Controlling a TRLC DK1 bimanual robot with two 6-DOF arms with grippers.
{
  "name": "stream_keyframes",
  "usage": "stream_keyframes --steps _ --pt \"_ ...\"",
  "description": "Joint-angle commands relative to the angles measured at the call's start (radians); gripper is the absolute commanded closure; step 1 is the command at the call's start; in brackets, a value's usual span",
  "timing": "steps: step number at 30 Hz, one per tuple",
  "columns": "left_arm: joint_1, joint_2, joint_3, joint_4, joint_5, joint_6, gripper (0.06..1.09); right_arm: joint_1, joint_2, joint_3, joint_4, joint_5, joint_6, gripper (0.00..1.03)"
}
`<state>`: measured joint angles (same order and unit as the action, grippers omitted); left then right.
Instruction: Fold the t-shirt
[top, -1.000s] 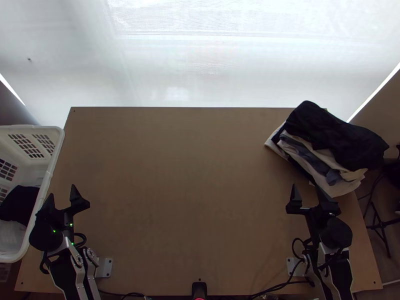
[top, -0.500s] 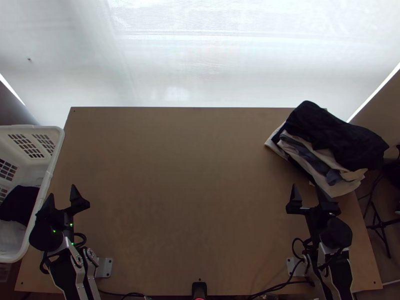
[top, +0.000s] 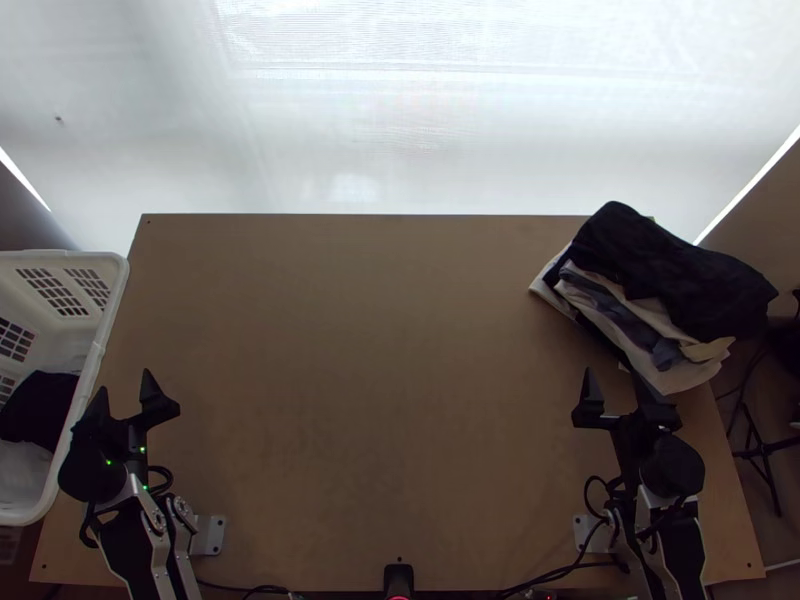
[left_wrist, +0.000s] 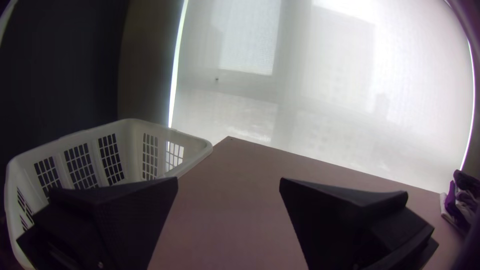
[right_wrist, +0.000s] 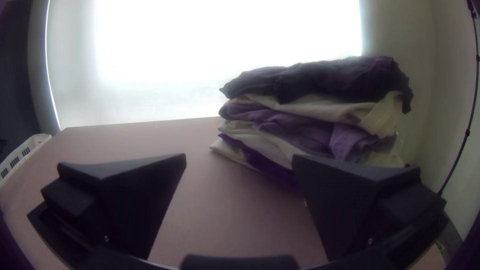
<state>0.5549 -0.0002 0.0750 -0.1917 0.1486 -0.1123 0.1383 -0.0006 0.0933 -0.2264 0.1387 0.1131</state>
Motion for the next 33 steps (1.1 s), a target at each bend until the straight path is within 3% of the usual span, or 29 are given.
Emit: stream_keyframes --steps 1,5,11,18,23,27,31,33 --pt "-0.003 0.000 0.000 0.000 0.000 -0.003 0.10 0.014 -0.001 0.000 -0.001 -0.001 0.000 0.04" --pt "-0.029 0.000 0.000 0.000 0.000 -0.017 0.10 0.020 -0.001 0.000 -0.001 -0.001 0.005 0.04" --pt "-0.029 0.000 0.002 -0.002 0.000 -0.018 0.10 0.066 -0.001 0.000 -0.011 -0.001 0.125 0.04" --pt "-0.081 -0.001 0.005 0.015 -0.024 -0.027 0.10 0.035 0.031 -0.001 -0.011 0.022 0.146 0.04" --pt "-0.110 0.032 0.163 0.083 -0.003 -0.009 0.10 0.006 0.051 0.002 0.021 0.041 0.146 0.04" --pt "-0.061 0.450 0.482 0.024 -0.015 0.036 0.10 -0.003 0.056 0.003 0.030 0.044 0.145 0.04" --pt "0.227 0.790 0.809 -0.015 0.077 0.034 0.10 -0.023 0.054 0.003 0.030 0.045 0.146 0.04" --pt "0.307 0.948 0.954 -0.054 0.074 0.025 0.10 -0.023 0.056 0.003 0.030 0.045 0.148 0.04"
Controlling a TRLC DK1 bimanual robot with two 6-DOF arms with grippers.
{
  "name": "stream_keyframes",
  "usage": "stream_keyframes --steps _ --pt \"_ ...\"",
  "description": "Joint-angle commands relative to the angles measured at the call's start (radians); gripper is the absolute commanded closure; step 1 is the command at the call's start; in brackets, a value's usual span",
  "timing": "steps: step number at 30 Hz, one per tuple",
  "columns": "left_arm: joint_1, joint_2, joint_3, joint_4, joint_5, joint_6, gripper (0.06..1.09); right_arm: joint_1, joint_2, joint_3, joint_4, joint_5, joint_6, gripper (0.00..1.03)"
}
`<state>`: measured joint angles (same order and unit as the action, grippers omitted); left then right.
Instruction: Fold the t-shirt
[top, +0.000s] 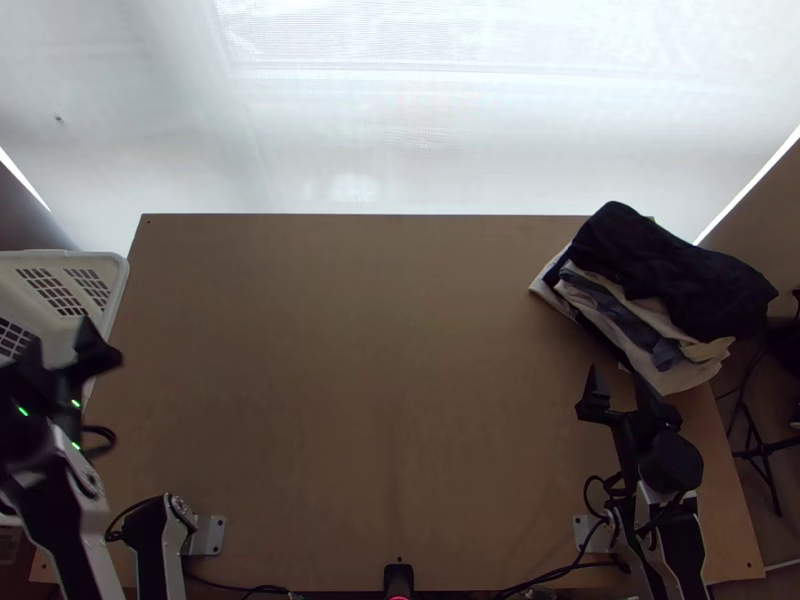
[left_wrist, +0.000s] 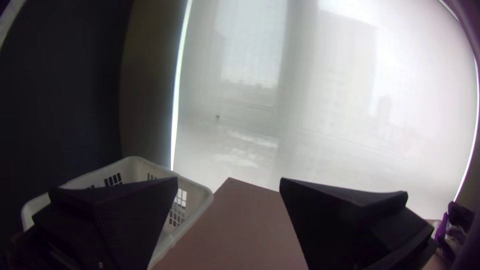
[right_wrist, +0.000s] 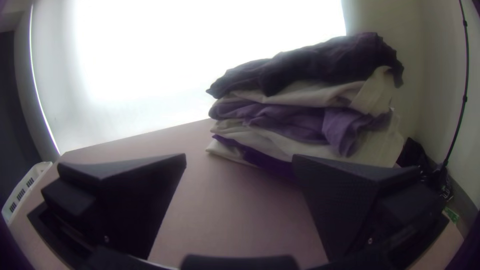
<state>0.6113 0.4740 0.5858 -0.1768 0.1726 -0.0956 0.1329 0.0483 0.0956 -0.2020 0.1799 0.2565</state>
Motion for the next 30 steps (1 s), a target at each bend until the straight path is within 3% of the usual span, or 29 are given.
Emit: stream_keyframes --steps 1,5,14,30 --pt "0.291 0.568 0.528 -0.116 0.042 0.008 0.10 -0.015 0.007 0.001 0.004 0.004 0.003 0.04" --pt "0.444 0.940 0.816 -0.306 -0.001 -0.001 0.10 -0.009 -0.005 0.000 -0.013 0.004 0.006 0.04" --pt "0.650 1.560 1.188 -0.506 -0.078 0.023 0.10 -0.007 -0.041 -0.004 -0.047 0.004 0.007 0.04" --pt "0.647 1.905 1.220 -0.532 -0.114 0.099 0.11 -0.009 -0.047 -0.004 -0.048 0.004 0.009 0.04"
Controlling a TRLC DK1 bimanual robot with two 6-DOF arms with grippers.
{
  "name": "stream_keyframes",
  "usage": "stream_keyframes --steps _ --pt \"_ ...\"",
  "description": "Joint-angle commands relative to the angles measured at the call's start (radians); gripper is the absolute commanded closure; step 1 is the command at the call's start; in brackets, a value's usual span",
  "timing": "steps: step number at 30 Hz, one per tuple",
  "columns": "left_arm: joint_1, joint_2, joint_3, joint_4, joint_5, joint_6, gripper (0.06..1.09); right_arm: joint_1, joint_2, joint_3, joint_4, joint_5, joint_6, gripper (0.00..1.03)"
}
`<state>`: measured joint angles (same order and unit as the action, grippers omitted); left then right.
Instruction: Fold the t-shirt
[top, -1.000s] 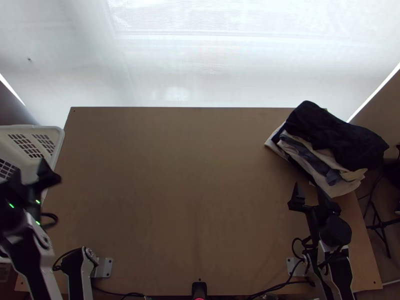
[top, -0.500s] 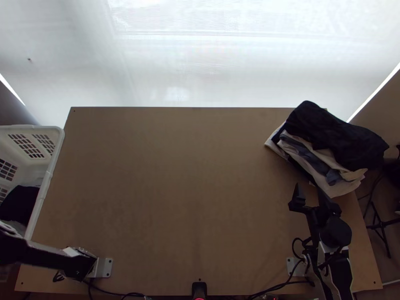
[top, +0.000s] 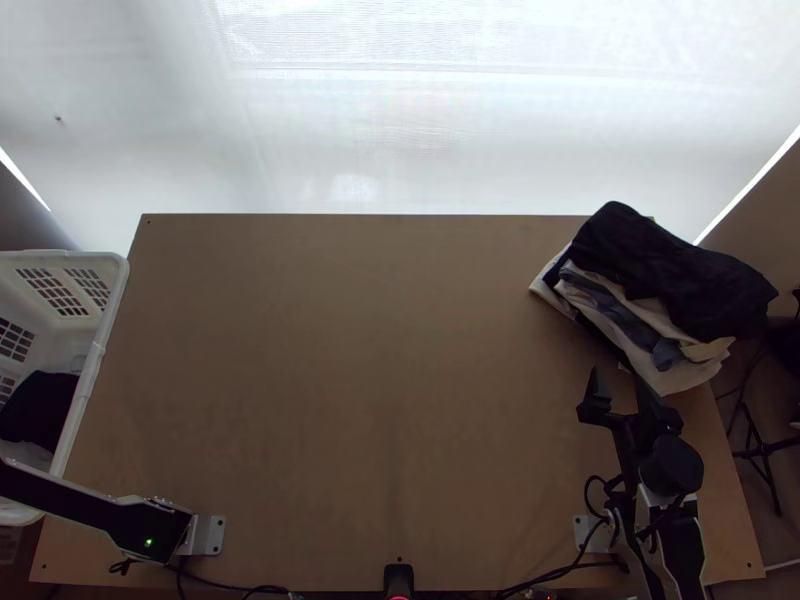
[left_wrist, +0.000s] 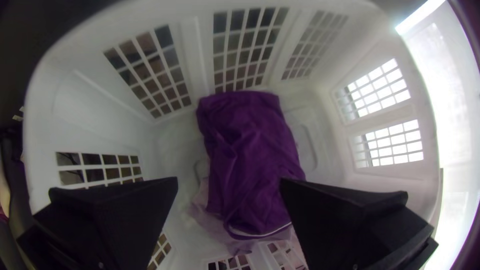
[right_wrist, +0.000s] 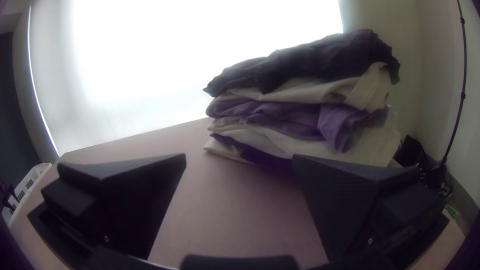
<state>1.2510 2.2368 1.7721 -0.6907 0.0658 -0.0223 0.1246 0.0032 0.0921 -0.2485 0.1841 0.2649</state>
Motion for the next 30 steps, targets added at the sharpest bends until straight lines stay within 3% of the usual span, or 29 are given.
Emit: stream_keyframes --steps 1,25,26,27,28,29,30 --pt "0.007 0.149 0.032 -0.012 -0.006 0.025 0.11 0.000 -0.002 0.000 -0.002 0.000 0.000 0.04" --pt "-0.022 0.380 0.015 0.384 -0.008 0.104 0.11 0.000 -0.003 0.001 -0.002 0.000 0.000 0.04" --pt "-0.022 0.380 -0.002 0.405 -0.008 0.119 0.15 0.000 -0.003 0.001 -0.002 0.000 0.000 0.04" --pt "-0.022 0.383 -0.008 0.411 -0.008 0.139 0.28 0.000 -0.003 0.001 -0.002 0.000 0.000 0.04" --pt "-0.024 0.382 -0.011 0.418 -0.012 0.136 0.54 0.000 -0.003 0.001 -0.002 0.000 0.000 0.04" --pt "-0.022 0.371 -0.023 0.451 -0.012 0.130 1.04 0.000 -0.003 0.000 -0.002 0.000 0.000 0.04" --pt "-0.016 0.351 -0.045 0.477 -0.006 0.114 1.05 0.000 -0.003 0.001 -0.002 0.000 0.000 0.04"
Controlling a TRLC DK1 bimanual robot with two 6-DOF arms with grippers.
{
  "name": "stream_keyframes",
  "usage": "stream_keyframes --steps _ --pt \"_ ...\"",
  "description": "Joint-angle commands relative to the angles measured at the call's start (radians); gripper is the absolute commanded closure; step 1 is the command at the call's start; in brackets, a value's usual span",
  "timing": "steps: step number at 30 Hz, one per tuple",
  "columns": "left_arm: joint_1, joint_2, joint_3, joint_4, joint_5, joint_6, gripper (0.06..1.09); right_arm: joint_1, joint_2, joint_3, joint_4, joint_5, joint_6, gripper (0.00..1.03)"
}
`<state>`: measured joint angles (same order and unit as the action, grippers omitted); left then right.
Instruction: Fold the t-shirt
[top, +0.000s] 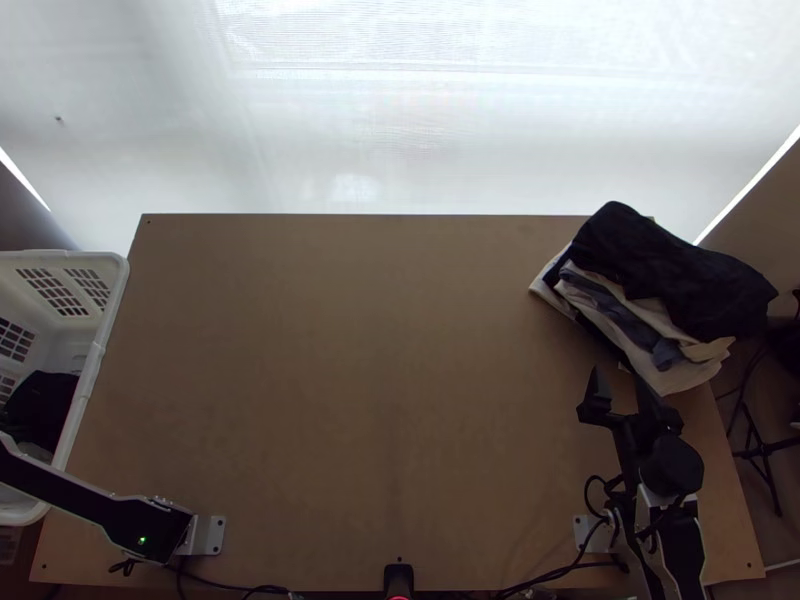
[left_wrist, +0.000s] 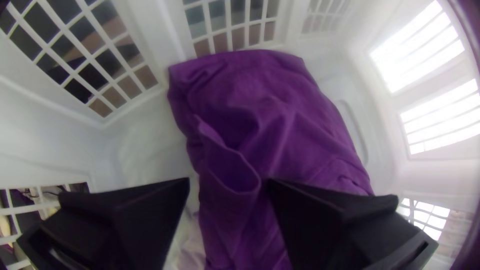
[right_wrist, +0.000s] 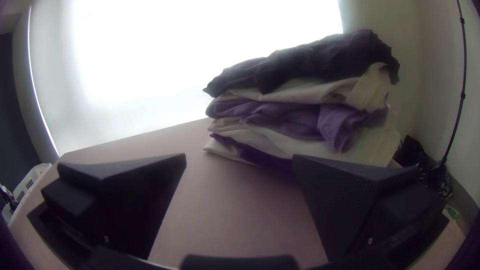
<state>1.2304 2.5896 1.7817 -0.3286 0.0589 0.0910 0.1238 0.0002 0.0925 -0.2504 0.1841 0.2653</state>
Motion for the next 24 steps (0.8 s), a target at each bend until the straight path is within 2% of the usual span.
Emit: stream_keyframes --steps 1,5,10,15,16,19,21,24 --pt "0.011 -0.036 -0.084 0.125 0.038 0.000 1.05 0.000 0.000 0.001 0.000 0.000 0.000 0.04" --pt "-0.003 -0.299 -0.148 0.051 0.156 -0.053 1.05 -0.001 0.000 0.001 0.000 0.000 0.000 0.04" --pt "0.014 -0.738 -0.094 -0.135 0.469 -0.263 1.05 -0.004 0.000 0.001 0.000 0.000 0.000 0.04" --pt "0.035 -1.054 -0.090 -0.190 0.687 -0.442 1.05 -0.006 0.000 0.001 0.000 0.000 0.002 0.04" --pt "0.041 -1.168 -0.091 -0.225 0.803 -0.519 1.05 -0.013 0.000 0.001 0.000 0.000 0.002 0.04" --pt "0.040 -1.261 -0.093 -0.274 0.877 -0.551 1.05 -0.016 0.000 0.001 0.000 0.000 0.002 0.04" --pt "0.037 -1.341 -0.104 -0.288 0.967 -0.603 1.05 -0.021 0.000 0.001 0.000 0.000 0.002 0.04" --pt "0.012 -1.448 -0.145 -0.280 1.026 -0.654 1.05 -0.030 0.000 0.001 0.000 0.000 0.002 0.04"
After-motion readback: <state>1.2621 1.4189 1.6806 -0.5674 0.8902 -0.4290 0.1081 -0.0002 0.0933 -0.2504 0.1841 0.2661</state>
